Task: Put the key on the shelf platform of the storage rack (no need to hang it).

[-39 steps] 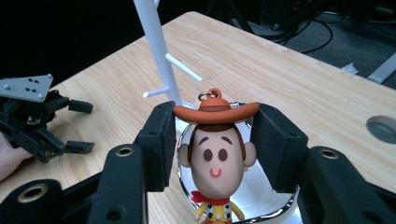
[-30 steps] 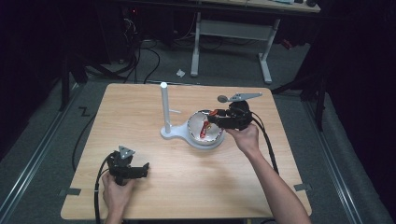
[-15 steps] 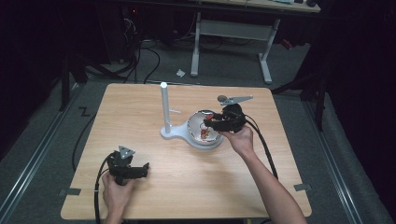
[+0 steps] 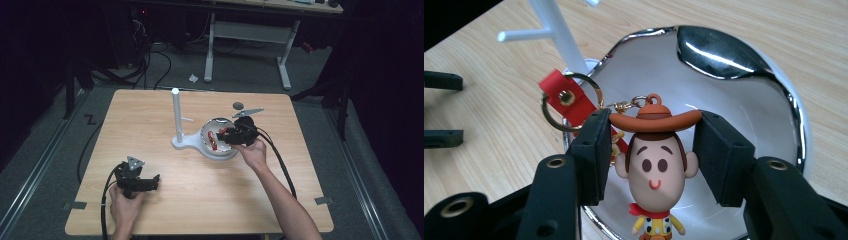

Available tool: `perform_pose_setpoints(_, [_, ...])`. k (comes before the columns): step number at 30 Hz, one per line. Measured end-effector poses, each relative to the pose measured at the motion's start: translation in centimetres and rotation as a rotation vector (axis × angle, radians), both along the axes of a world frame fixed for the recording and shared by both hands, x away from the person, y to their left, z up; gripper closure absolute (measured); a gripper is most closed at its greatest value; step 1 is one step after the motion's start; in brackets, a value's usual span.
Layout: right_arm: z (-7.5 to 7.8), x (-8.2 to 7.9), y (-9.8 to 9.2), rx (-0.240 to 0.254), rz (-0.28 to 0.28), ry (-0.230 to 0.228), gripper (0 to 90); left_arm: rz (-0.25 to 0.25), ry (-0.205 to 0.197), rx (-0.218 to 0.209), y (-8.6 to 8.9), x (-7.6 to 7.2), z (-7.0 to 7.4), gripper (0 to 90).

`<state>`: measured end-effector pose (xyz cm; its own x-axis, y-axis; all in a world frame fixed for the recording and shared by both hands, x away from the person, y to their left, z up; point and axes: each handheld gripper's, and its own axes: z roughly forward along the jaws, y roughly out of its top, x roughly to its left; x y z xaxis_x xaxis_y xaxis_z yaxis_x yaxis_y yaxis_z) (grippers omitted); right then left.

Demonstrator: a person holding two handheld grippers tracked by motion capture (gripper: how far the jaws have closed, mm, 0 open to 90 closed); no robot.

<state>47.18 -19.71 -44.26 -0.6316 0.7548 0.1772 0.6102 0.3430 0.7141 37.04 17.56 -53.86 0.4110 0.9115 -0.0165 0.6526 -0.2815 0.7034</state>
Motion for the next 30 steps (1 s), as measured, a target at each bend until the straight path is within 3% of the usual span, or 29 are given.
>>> perform_pose_setpoints(12, [-1.4,0.7,1.0,-0.055,-0.028,0.018,50.6,-0.001,0.001,0.001,0.0,0.0,0.0,0.7])
perform_pose_setpoints(20, [-1.4,0.5,1.2,-0.076,-0.037,0.005,49.8,0.000,0.000,0.000,0.0,0.0,0.0,0.7])
perform_pose_setpoints(26, [-1.3,0.6,0.8,-0.066,-0.047,0.022,42.0,0.000,0.000,0.000,0.0,0.0,0.0,0.7])
perform_pose_setpoints(30, [-0.9,0.5,0.3,-0.055,-0.048,0.010,41.4,0.000,0.000,0.000,0.0,0.0,0.0,0.7])
